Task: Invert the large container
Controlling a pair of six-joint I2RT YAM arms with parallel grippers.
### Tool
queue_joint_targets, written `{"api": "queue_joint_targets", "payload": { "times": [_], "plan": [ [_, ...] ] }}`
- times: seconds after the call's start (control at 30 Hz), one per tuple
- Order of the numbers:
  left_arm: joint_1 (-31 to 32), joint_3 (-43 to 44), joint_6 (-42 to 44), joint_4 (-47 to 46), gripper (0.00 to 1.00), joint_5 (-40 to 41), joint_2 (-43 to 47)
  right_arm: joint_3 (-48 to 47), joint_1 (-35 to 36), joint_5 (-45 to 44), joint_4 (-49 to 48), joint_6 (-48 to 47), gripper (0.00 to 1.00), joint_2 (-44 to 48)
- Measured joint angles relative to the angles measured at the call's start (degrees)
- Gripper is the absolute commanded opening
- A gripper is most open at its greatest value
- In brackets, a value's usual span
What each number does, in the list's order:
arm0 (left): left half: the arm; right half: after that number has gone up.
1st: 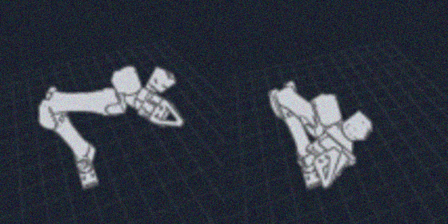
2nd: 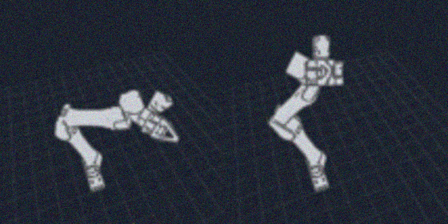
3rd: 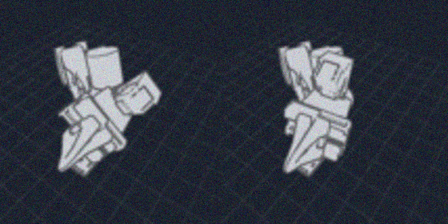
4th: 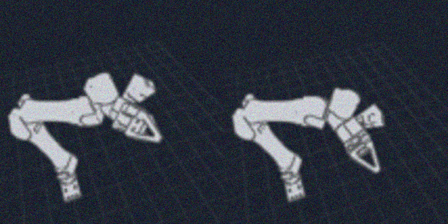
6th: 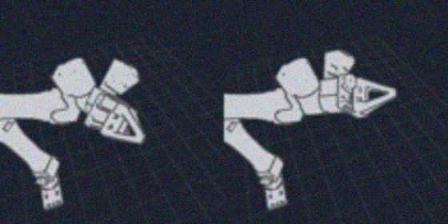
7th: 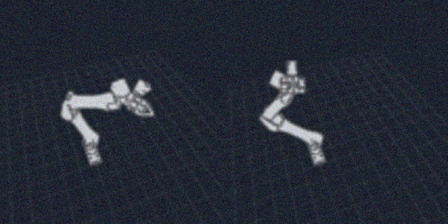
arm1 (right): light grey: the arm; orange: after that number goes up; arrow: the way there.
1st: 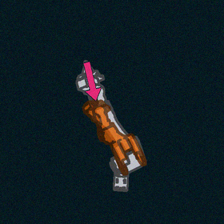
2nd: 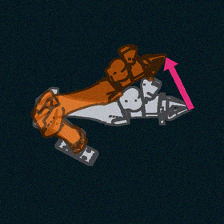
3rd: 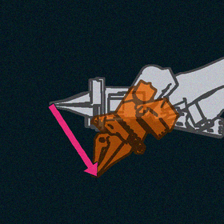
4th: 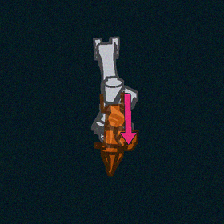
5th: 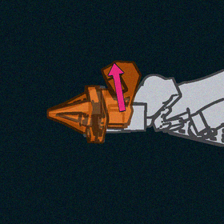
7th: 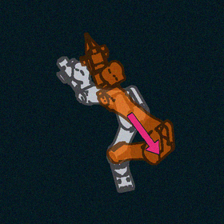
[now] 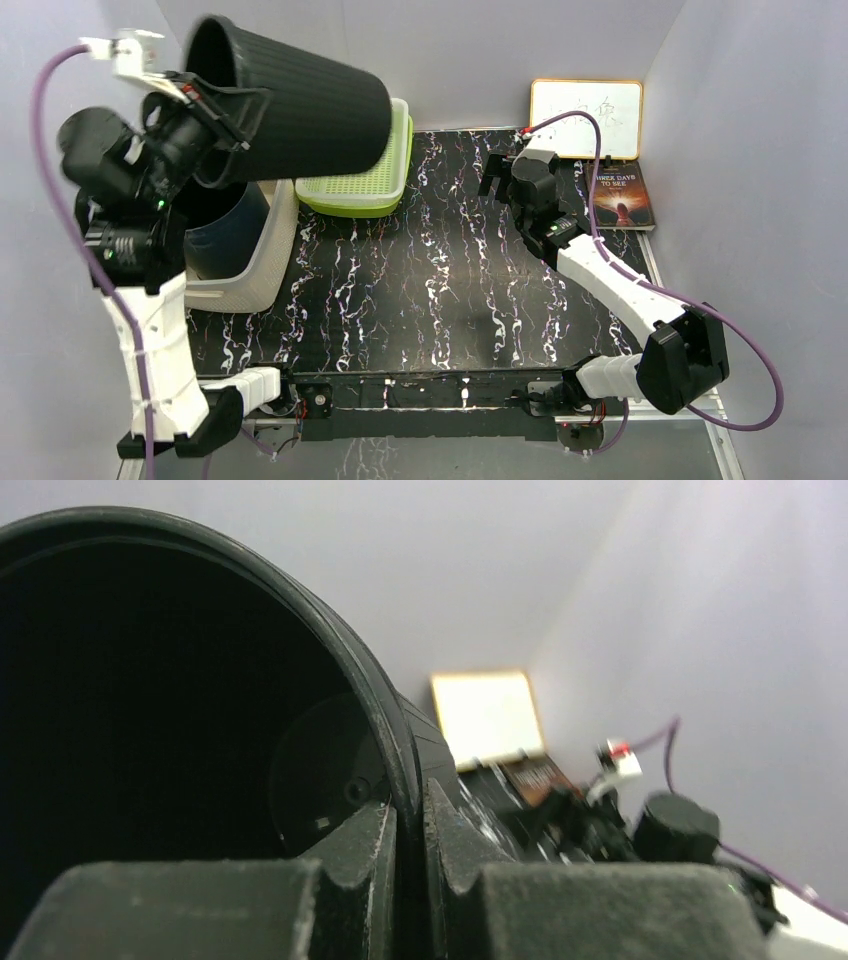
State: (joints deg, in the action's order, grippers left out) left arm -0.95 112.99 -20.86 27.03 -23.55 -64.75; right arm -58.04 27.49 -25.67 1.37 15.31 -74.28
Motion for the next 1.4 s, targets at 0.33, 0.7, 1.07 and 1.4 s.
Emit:
{"api": "queue_joint_targets", "payload": {
  "times": [0.33, 0.7, 1.07, 1.4],
  "plan": [
    [-0.02, -20.09, -2.16, 5.97, 0.0, -12.17, -0.61, -0.5, -0.55, 1.68, 0.07, 1.64, 0.82, -0.48],
    [3.39, -25.16, 0.76, 7.32, 0.0, -9.14, 1.11, -1.22, -0.66, 2.75, 0.07, 2.51, 0.82, -1.84],
    [17.18, -30.64, 5.25, 4.98, 0.0, 5.53, -4.68, -1.27, -1.25, 2.91, 0.09, 2.6, 0.83, -1.86],
    [25.64, -30.64, 4.46, 5.64, 0.51, 16.26, -9.27, -1.27, -1.95, 3.08, 0.13, 1.75, 0.85, -1.84]
  ]
}}
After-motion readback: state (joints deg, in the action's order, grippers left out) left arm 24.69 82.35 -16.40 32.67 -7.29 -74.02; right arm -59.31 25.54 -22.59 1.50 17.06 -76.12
